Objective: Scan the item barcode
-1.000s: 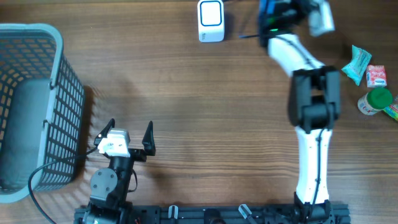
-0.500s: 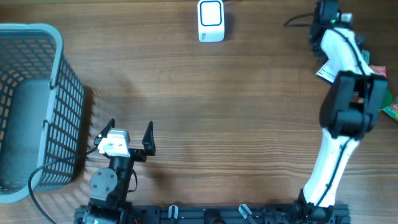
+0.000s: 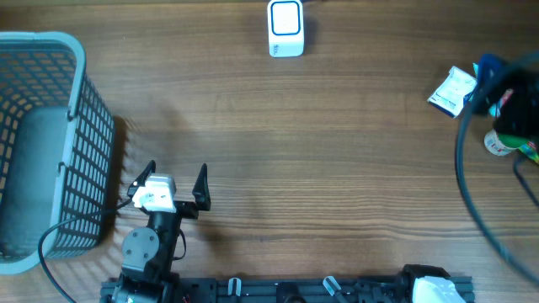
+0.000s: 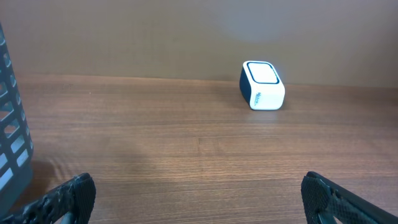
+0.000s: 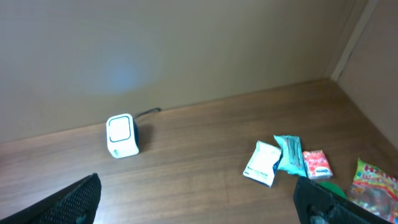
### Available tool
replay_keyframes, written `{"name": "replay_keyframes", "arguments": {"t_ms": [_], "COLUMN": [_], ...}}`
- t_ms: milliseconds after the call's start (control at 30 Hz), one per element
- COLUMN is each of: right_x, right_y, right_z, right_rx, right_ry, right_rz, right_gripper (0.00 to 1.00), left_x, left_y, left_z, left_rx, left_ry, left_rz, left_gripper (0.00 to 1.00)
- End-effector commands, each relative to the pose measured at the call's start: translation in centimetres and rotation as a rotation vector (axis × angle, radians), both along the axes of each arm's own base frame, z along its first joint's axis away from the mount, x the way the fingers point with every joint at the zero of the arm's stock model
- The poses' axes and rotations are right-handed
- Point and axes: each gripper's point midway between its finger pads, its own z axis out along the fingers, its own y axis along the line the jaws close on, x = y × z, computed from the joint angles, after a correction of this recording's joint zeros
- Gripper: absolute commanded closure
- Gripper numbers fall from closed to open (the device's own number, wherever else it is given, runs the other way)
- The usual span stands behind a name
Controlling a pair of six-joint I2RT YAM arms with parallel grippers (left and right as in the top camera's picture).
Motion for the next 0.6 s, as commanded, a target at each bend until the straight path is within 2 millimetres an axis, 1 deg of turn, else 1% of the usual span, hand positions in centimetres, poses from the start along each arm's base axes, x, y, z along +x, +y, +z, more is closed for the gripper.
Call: {"name": "replay_keyframes", "arguments": {"t_ms": [0, 33, 100, 233, 300, 367, 400, 467, 533, 567], "right_x": [-2.4, -2.9, -3.7, -4.1, -4.3, -4.8, -5.3, -6.0, -6.6, -6.8], "right_y": [0.7, 0.7, 0.8, 0.8, 1.0, 1.1, 1.4, 1.8, 2.5, 2.7], "right_z": [0.8, 0.9, 0.3, -1.3, -1.6, -1.2, -0.8, -0.9, -2.0, -3.0], "right_rx": [0.012, 0.011, 0.014, 0.019, 0.061, 0.092, 0.09, 0.081, 0.074, 0.073], "right_ry": [-0.033, -0.04, -0.017, 0.056, 0.053, 0.002, -0.054, -0.132, -0.208, -0.245], "right_rz": [0.019, 0.019, 0.019, 0.016, 0.008, -0.007, 0.011, 0.036, 0.07, 0.086], "right_gripper": [0.0, 0.0, 0.0, 0.0, 0.0, 0.0, 0.0, 0.0, 0.0, 0.0], "left_x": [0.0, 0.0, 0.0, 0.0, 0.0, 0.0, 0.0, 0.0, 0.0, 0.0], "left_y": [0.0, 0.0, 0.0, 0.0, 0.0, 0.0, 0.0, 0.0, 0.0, 0.0], "left_z": [-0.1, -0.1, -0.1, -0.1, -0.1, -0.1, -0.1, -0.1, -0.1, -0.1], "left_rx": [-0.01, -0.01, -0.01, -0.01, -0.01, -0.01, -0.01, -0.01, -0.01, -0.01], "left_ry": [-0.003, -0.003, -0.003, -0.003, -0.003, -0.003, -0.003, -0.003, -0.003, -0.003], "left_rz": [0.004, 0.004, 0.004, 0.004, 0.004, 0.004, 0.004, 0.004, 0.004, 0.004], "left_gripper": [0.0, 0.0, 0.0, 0.0, 0.0, 0.0, 0.0, 0.0, 0.0, 0.0]}}
